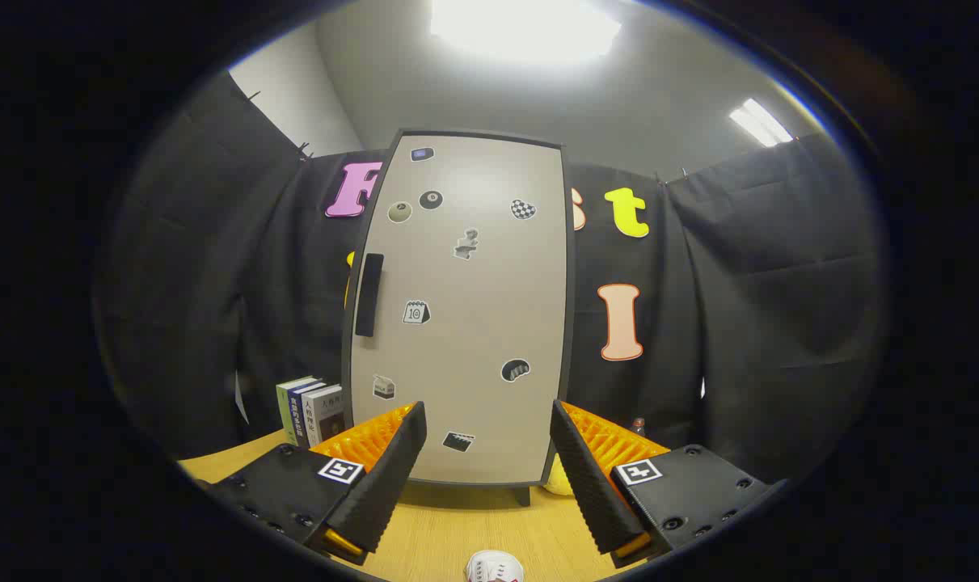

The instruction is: Open the shoe cabinet door, grab the shoes and put them into the shoe cabinet, then close the shoe cabinet door.

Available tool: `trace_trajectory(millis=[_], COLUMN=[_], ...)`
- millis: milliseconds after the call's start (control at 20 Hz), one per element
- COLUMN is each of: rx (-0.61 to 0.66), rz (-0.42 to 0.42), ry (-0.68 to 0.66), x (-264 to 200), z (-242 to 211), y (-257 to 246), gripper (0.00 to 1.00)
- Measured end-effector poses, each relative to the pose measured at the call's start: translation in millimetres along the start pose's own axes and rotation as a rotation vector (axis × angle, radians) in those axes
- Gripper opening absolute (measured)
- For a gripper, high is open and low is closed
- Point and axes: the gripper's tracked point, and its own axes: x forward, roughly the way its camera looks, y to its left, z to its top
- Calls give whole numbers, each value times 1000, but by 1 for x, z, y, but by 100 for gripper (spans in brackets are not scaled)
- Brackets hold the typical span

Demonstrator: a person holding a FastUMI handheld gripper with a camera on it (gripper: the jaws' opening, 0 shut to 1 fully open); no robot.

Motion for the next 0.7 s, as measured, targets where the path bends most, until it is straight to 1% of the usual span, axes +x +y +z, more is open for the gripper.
trace_trajectory(millis=[300,700], rx=[45,40], rz=[-9,5], ry=[14,8], x=[6,10], z=[-4,-1], y=[-4,0], gripper=[97,97])
